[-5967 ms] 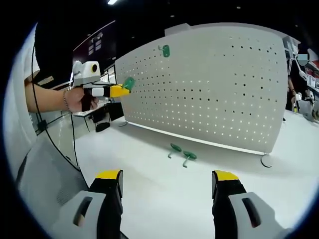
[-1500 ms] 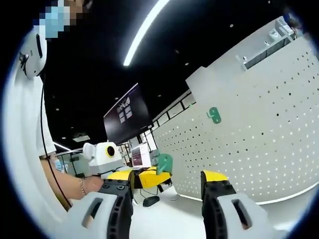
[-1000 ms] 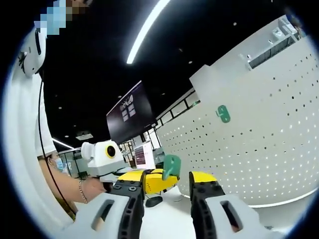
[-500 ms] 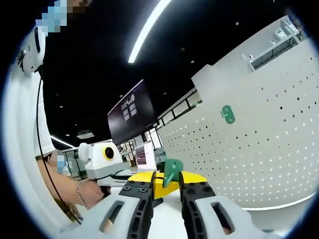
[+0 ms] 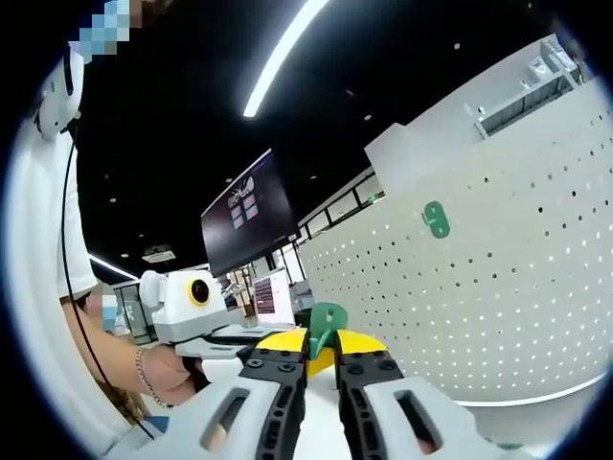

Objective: Insert the hook assembly into the mounting plate slot until the hook locks in place.

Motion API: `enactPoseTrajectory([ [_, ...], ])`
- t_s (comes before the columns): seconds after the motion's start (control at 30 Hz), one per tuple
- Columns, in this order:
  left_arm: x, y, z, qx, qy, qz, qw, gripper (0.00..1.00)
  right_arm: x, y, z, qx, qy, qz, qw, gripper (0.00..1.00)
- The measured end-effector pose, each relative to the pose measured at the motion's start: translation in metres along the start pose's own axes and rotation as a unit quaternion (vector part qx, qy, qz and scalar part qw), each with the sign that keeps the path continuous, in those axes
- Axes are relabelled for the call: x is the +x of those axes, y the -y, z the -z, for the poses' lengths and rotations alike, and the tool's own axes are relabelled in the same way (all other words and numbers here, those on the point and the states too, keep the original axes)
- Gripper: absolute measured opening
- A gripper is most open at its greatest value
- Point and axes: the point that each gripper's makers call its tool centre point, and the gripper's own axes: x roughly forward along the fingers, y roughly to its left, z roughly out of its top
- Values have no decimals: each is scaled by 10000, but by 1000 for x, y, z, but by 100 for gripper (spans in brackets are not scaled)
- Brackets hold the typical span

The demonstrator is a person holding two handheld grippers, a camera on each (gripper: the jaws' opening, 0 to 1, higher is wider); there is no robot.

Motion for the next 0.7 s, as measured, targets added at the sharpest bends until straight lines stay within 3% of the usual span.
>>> enactPoseTrajectory([
  [0.7,-1,-3,1,77,-38,-369,9993,2,4,5,4,-2,-195,316,9993,2],
])
